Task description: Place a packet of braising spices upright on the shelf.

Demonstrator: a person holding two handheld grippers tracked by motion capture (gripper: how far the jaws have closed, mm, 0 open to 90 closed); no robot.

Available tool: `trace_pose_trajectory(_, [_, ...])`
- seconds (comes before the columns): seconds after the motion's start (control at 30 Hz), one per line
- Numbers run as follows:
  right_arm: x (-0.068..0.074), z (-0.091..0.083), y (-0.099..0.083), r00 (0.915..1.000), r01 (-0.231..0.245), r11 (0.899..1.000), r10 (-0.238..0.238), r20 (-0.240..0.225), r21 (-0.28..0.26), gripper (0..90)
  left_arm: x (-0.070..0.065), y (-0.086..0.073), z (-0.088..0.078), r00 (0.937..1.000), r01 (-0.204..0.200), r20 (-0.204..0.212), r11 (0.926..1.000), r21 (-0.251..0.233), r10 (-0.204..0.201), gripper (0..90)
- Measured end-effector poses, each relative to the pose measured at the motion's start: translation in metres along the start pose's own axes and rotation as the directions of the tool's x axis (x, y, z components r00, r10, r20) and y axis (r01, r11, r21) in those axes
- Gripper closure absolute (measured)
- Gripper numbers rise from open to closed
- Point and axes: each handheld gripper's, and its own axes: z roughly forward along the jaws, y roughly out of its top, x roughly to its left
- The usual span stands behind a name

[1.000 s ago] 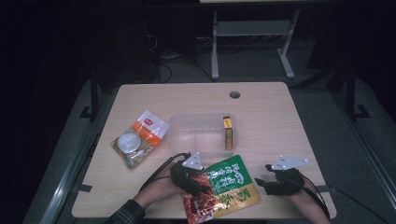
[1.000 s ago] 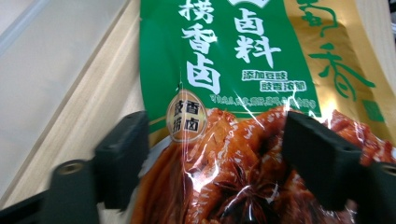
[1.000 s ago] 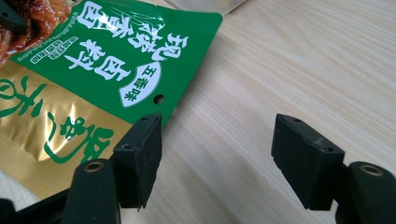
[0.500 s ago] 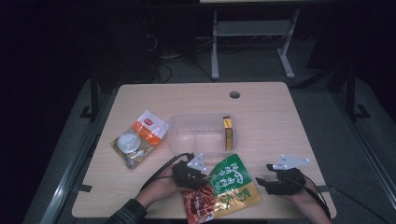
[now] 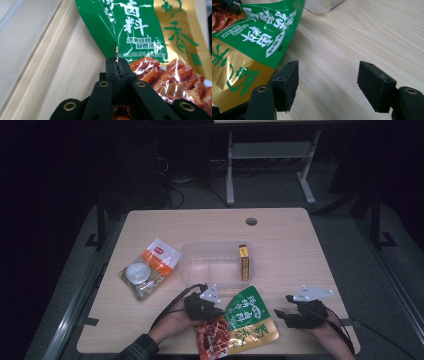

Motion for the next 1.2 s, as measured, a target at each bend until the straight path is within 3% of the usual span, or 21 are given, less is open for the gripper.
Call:
trace_pose_trajectory(0.23, [-0.002, -0.001, 0.0, 0.9999, -0.01, 1.0, 0.009, -0.008, -0.011, 32.9, 0.002, -0.001, -0.018, 0.9983, 0.049, 0.034, 0.995, -0.087, -0.046, 89.7])
trace_pose_trajectory(0.43, [-0.003, -0.002, 0.0, 0.9994, -0.027, 0.999, 0.027, -0.021, -0.02, 32.5, 0.001, 0.001, -0.042, 0.9975, 0.066, 0.036, 0.9829, -0.172, -0.06, 89.8])
trace_pose_trajectory(0.7, [-0.003, -0.006, 0.003, 0.9949, -0.077, 0.996, 0.073, -0.07, -0.049, 29.5, 0.009, -0.001, -0.073, 0.9943, 0.106, 0.02, 0.9534, -0.283, -0.104, 89.8])
trace_pose_trajectory(0.73, [-0.003, -0.007, 0.003, 0.994, -0.082, 0.995, 0.078, -0.077, -0.056, 28.6, 0.01, -0.001, -0.077, 0.9936, 0.111, 0.012, 0.9467, -0.302, -0.113, 89.8])
trace_pose_trajectory(0.87, [0.004, -0.007, 0.007, 0.9924, -0.07, 0.995, 0.061, -0.107, -0.078, 24.7, 0.015, -0.003, -0.09, 0.9908, 0.119, -0.021, 0.9318, -0.343, -0.134, 89.8])
trace_pose_trajectory(1.03, [0.018, -0.001, 0.015, 0.9841, -0.041, 0.994, 0.022, -0.176, -0.101, 21.7, 0.021, -0.009, -0.1, 0.9848, 0.134, -0.054, 0.9202, -0.368, -0.165, 89.8])
trace_pose_trajectory(1.2, [0.037, 0.003, 0.034, 0.9631, -0.037, 0.984, -0.011, -0.269, -0.172, 17.0, 0.024, -0.012, -0.104, 0.9797, 0.15, -0.066, 0.9093, -0.388, -0.189, 89.8])
